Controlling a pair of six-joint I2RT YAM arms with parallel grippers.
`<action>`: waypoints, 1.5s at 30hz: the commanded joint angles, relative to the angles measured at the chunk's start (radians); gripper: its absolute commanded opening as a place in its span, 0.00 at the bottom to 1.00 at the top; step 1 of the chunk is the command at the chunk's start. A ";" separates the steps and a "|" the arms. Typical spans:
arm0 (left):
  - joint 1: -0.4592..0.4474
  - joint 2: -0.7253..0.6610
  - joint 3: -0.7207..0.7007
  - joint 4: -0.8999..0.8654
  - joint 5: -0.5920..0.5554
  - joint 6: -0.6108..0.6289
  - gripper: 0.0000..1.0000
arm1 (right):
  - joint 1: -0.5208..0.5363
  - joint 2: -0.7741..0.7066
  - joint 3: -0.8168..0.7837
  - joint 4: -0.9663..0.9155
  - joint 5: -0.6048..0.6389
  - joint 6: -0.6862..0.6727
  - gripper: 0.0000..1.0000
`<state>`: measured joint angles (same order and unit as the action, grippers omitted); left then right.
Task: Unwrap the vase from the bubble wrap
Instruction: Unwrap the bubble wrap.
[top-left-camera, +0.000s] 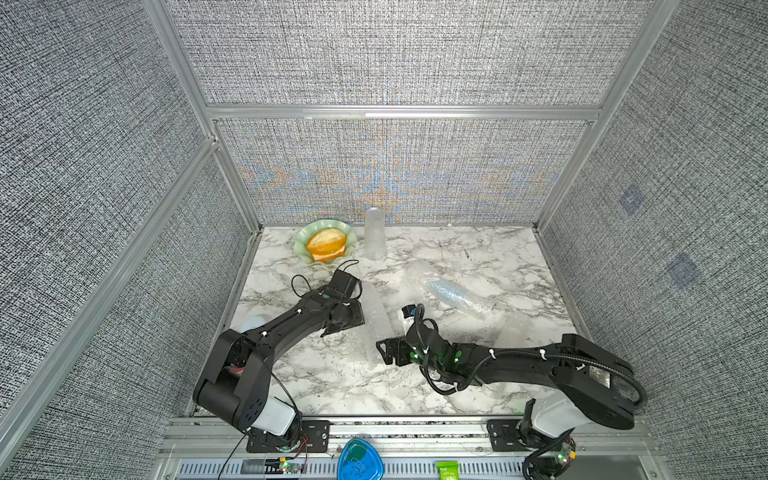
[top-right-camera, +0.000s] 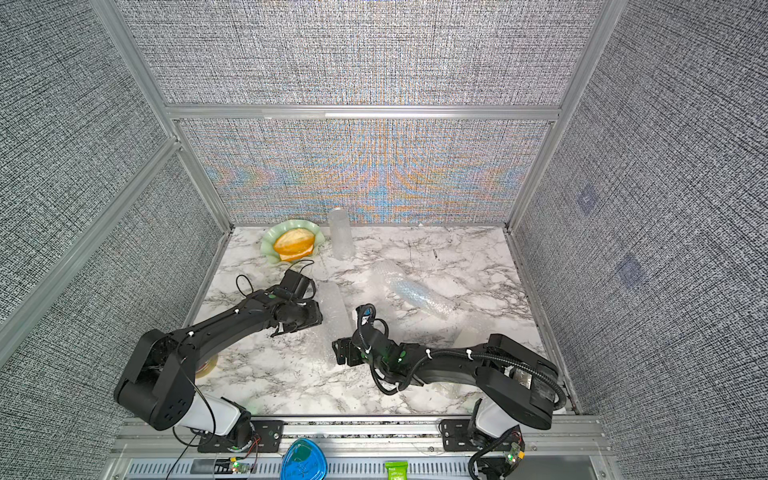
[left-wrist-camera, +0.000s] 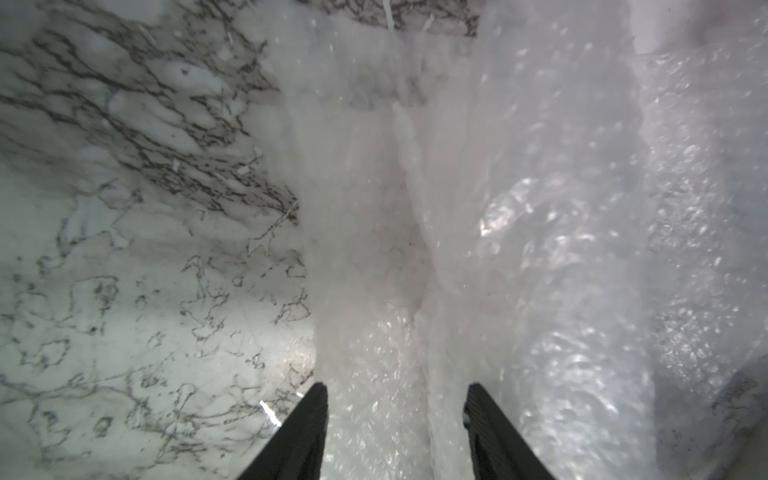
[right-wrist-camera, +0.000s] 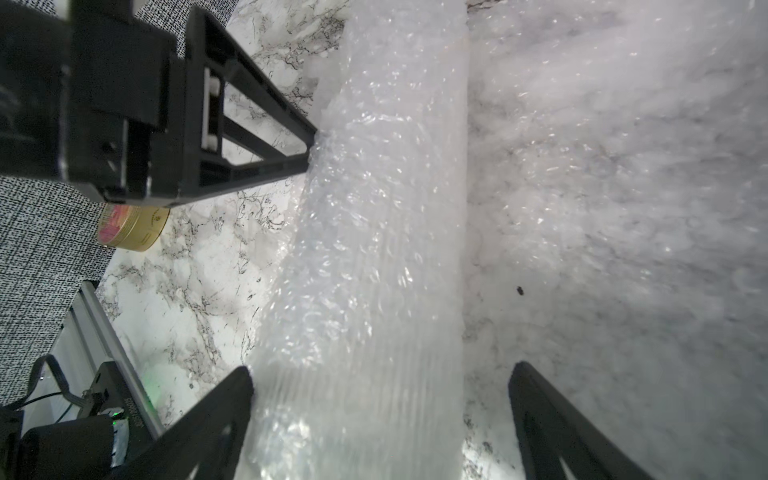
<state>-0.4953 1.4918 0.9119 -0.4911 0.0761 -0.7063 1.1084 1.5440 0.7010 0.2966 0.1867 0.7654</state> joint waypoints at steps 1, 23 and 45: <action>0.001 -0.016 0.029 -0.017 -0.008 0.007 0.57 | 0.020 0.018 0.022 -0.042 0.054 -0.036 0.87; -0.018 0.054 0.219 -0.099 -0.035 0.175 0.65 | 0.054 0.055 0.058 -0.118 0.146 -0.078 0.81; -0.020 -0.166 -0.122 -0.057 0.115 0.061 0.56 | 0.056 0.073 0.078 -0.162 0.159 -0.034 0.78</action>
<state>-0.5156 1.3354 0.8062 -0.5755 0.1589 -0.6239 1.1652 1.6150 0.7849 0.2447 0.3099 0.7300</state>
